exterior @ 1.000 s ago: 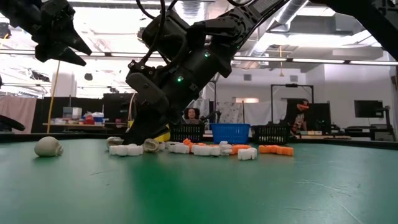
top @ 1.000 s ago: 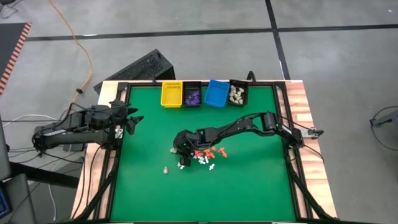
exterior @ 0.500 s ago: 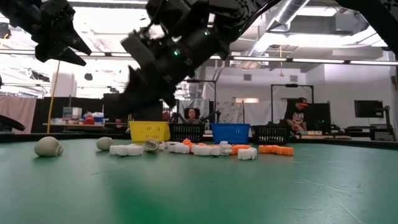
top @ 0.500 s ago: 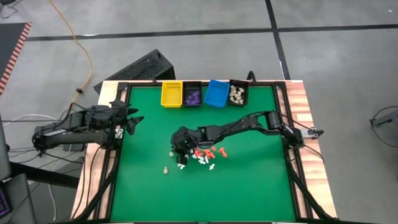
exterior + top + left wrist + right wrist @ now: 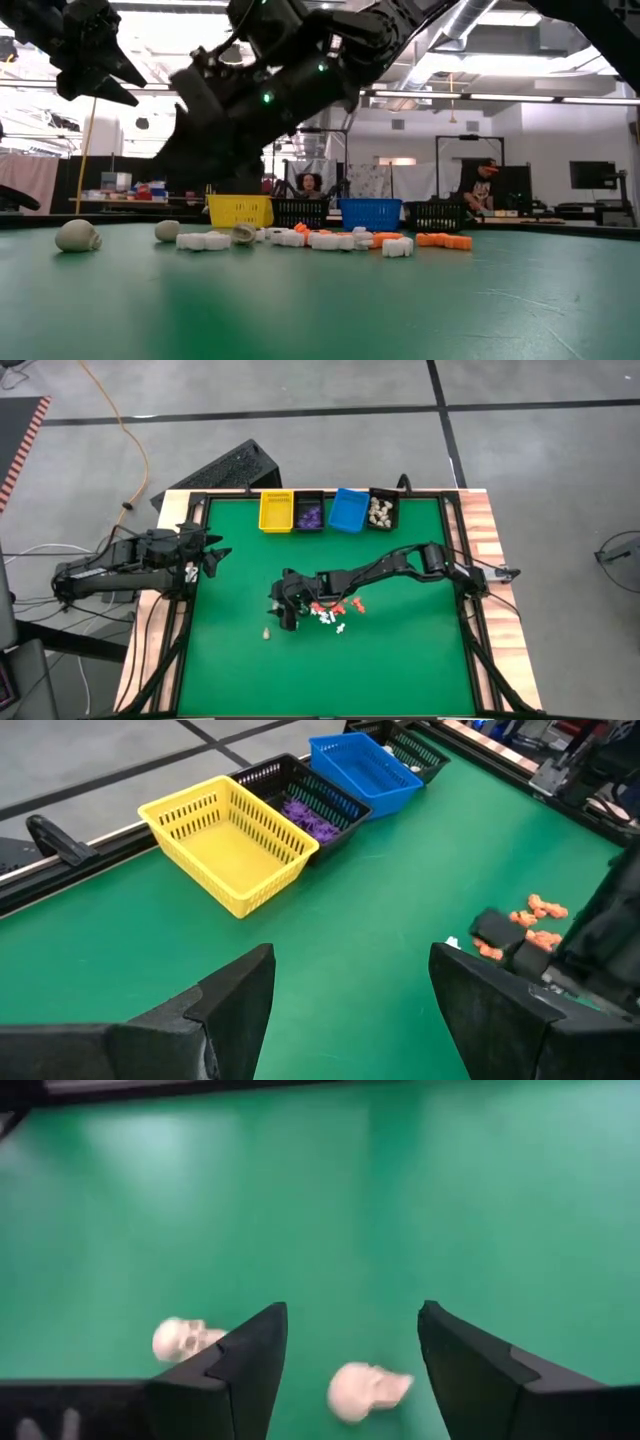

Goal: Sort Halloween decoration
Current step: Put the white skull toy into the right black basket

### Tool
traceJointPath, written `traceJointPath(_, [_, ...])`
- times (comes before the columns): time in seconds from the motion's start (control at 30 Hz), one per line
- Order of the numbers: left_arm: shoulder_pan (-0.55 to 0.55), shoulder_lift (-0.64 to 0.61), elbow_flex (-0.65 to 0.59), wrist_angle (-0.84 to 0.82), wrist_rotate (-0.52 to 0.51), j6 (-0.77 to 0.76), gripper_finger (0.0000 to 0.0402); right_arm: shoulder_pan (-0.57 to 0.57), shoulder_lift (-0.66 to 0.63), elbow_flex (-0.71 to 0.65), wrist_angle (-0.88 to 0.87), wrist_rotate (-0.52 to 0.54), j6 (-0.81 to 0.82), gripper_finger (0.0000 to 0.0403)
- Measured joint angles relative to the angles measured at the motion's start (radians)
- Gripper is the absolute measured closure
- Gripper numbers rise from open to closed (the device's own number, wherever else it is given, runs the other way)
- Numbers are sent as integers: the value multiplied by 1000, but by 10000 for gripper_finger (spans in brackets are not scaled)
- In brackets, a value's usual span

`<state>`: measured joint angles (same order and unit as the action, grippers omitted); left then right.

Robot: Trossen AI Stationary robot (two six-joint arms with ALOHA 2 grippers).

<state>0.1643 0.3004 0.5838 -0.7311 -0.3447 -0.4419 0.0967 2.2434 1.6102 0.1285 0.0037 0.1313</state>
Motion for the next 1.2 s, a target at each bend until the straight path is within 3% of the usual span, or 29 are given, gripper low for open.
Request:
traceJointPath(0.7, [0,0,0,-5,-1,-8,145,-1,95,3,4,37,96,160])
traceJointPath(1.2, [0,0,0,-5,-1,-7,145,3,96,3,-5,53,163,293])
